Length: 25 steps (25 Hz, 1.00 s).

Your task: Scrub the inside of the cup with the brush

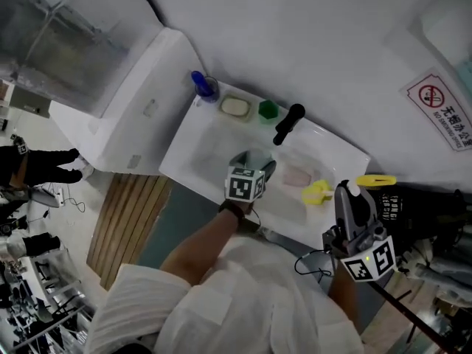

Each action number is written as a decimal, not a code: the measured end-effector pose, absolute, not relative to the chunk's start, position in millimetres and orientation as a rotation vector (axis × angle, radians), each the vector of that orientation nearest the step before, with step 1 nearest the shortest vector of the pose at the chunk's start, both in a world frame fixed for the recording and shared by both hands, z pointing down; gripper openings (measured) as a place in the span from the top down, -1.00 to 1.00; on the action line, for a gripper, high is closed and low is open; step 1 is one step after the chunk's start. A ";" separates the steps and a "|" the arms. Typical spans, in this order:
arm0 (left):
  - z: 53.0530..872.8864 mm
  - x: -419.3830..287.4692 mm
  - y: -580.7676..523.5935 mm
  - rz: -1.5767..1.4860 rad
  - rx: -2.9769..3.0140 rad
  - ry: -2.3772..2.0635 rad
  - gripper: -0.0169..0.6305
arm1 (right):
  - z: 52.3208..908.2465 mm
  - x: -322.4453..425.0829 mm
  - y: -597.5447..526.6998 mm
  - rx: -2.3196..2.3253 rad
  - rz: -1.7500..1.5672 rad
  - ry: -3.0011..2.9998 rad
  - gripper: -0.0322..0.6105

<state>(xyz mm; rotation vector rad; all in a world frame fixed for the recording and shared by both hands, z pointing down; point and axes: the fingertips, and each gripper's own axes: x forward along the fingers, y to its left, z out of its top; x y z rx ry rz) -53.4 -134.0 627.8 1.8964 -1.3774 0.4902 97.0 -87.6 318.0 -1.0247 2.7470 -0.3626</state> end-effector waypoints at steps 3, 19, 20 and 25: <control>590.0 -53.7 -131.7 0.420 2.031 -1.350 -0.20 | 302.3 84.8 -88.6 -0.993 -0.327 2.727 0.77; 386.4 -17.6 -103.7 0.132 2.995 -1.056 -0.20 | 178.5 14.9 -79.8 -0.718 -0.034 2.638 0.78; 379.2 -14.6 -102.0 0.121 3.026 -1.040 -0.20 | 178.9 9.1 -78.5 -0.707 -0.031 2.651 0.78; 347.4 -4.1 -93.1 0.072 3.132 -0.967 -0.20 | 190.1 -6.1 -70.3 -0.697 -0.083 2.687 0.77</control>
